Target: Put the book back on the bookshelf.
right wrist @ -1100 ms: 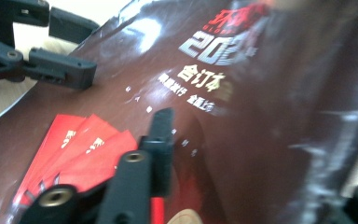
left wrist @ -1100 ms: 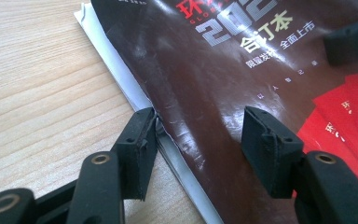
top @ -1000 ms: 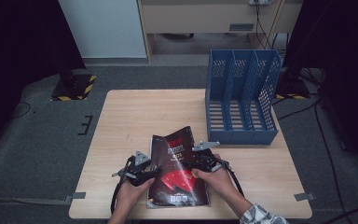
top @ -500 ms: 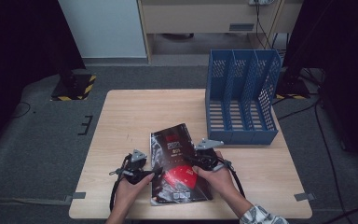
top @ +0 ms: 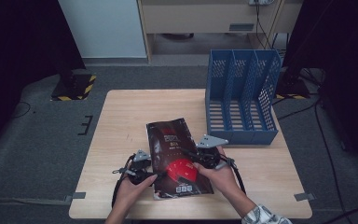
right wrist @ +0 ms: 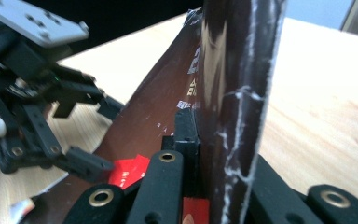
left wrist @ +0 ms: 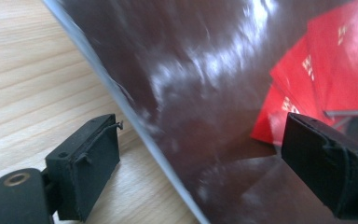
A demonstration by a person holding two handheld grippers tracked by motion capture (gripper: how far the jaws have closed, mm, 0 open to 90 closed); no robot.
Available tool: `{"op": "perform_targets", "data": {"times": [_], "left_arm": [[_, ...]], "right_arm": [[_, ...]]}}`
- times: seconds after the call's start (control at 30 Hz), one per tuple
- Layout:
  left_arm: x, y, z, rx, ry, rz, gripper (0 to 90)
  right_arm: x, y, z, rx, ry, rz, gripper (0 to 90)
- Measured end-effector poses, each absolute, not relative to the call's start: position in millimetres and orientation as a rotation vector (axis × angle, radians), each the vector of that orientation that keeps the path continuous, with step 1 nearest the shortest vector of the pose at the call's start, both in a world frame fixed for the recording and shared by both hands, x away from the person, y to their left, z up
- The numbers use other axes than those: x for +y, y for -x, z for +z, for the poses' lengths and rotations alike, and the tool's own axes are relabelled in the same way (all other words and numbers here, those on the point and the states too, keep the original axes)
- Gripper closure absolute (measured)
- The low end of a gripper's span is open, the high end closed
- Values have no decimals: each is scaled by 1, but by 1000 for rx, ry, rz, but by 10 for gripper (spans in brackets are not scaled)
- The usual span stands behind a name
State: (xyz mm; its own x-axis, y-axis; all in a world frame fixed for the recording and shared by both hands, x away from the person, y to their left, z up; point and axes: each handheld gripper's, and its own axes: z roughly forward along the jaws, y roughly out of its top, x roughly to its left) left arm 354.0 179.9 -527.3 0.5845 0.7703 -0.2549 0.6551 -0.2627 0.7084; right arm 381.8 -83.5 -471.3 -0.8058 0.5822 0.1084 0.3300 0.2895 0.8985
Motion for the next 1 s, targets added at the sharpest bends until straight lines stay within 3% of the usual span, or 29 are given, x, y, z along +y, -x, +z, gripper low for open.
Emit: {"op": "perform_targets", "data": {"times": [0.13, 0.17, 0.2, 0.5, 0.53, 0.7, 1.0], "left_arm": [[177, -354, -526, 1104, -2006, 142, 157], [179, -354, -526, 1109, -2000, 138, 221], [181, -355, -526, 1122, -1986, 131, 221], [195, -353, -518, 1133, -1954, 138, 629], [196, -353, -518, 1127, -1952, 128, 706], [200, -353, -513, 1085, -1969, 83, 795], [196, -352, -502, 1066, -2002, 154, 818]], "right_arm": [[-84, -380, -466, 2303, -811, 1550, 867], [-84, -380, -466, 2304, -798, 1549, 868], [-84, -380, -466, 2304, -798, 1549, 868], [-84, -380, -467, 2310, -783, 1554, 869], [-84, -379, -467, 2313, -773, 1547, 869], [-84, -379, -467, 2315, -758, 1539, 868], [-86, -380, -461, 2320, -731, 1545, 831]]}}
